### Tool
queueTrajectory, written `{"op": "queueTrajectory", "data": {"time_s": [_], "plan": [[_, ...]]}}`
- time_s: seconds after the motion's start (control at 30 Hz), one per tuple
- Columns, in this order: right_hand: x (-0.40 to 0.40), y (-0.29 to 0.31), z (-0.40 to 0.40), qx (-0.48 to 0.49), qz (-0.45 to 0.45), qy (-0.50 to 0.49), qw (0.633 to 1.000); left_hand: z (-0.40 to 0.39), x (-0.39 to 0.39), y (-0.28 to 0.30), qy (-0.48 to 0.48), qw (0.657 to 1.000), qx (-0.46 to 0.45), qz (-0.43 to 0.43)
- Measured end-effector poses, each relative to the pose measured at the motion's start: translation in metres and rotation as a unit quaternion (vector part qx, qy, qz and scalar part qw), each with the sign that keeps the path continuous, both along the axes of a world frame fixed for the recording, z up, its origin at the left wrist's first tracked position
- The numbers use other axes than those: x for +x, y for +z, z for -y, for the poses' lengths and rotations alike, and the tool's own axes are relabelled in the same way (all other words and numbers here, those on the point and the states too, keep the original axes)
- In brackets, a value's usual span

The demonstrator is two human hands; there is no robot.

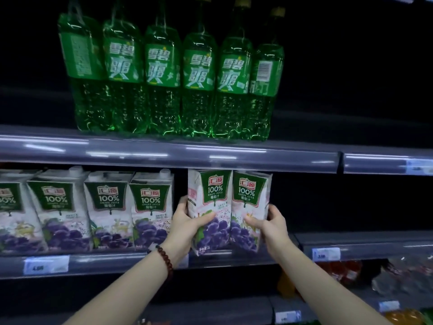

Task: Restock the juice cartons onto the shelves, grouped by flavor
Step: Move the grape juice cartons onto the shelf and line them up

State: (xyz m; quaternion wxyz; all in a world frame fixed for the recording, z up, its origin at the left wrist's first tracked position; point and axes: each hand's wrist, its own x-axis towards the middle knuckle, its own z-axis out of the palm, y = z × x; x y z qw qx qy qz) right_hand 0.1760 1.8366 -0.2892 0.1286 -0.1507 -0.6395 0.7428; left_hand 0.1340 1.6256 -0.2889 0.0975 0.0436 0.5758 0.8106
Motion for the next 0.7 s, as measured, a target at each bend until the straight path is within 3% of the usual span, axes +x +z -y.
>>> {"op": "queueTrajectory", "data": {"time_s": [0.4,0.7], "plan": [[-0.041,-0.030,-0.006,0.037,0.002,-0.019,0.999,-0.012,-0.030,-0.027,0.059,0.998,-0.029,-0.012],[-0.037,-0.034,-0.021,0.082,0.029,-0.001,0.996,-0.011,-0.017,-0.028,0.095,0.968,-0.232,0.003]]}}
